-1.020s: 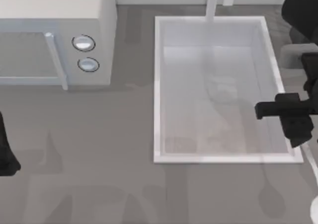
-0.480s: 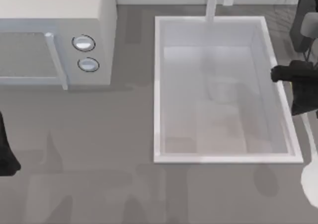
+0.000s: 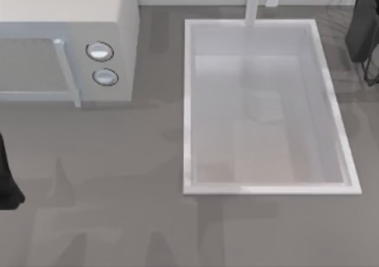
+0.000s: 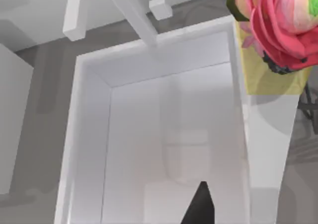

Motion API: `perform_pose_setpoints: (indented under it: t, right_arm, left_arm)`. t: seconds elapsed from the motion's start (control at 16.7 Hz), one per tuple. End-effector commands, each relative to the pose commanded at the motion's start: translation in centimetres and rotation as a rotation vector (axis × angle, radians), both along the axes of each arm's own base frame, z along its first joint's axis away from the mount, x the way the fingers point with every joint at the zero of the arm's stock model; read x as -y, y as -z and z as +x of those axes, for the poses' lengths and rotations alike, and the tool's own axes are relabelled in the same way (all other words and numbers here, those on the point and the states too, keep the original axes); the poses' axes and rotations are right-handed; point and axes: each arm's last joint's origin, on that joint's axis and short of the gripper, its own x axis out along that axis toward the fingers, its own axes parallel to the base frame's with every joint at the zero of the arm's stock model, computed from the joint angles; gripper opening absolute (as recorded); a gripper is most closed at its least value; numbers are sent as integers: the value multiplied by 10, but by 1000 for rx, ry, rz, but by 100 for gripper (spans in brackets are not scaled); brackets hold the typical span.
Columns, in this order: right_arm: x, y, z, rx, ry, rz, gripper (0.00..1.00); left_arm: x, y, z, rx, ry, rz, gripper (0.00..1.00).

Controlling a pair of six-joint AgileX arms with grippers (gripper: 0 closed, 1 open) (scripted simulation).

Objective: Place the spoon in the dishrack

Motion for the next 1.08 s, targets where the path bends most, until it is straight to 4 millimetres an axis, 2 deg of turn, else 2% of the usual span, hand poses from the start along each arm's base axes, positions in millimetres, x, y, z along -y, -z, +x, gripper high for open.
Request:
perform_pose_setpoints:
  t: [0.24, 0.36, 0.54, 0.9, 1.08]
  right_arm:
    - [61, -32, -31, 408, 92, -153, 0]
    - [78, -45, -52, 549, 123, -260, 0]
    - [87, -56, -73, 661, 143, -373, 0]
    - [88, -58, -75, 675, 144, -387, 0]
    - [96, -50, -55, 673, 137, -382, 0]
  left_arm:
    - [0, 0, 0, 0, 0, 0, 100]
    - [0, 0, 0, 0, 0, 0, 100]
    - [0, 0, 0, 0, 0, 0, 100]
    - [0, 0, 0, 0, 0, 0, 100]
    - [0, 0, 0, 0, 0, 0, 100]
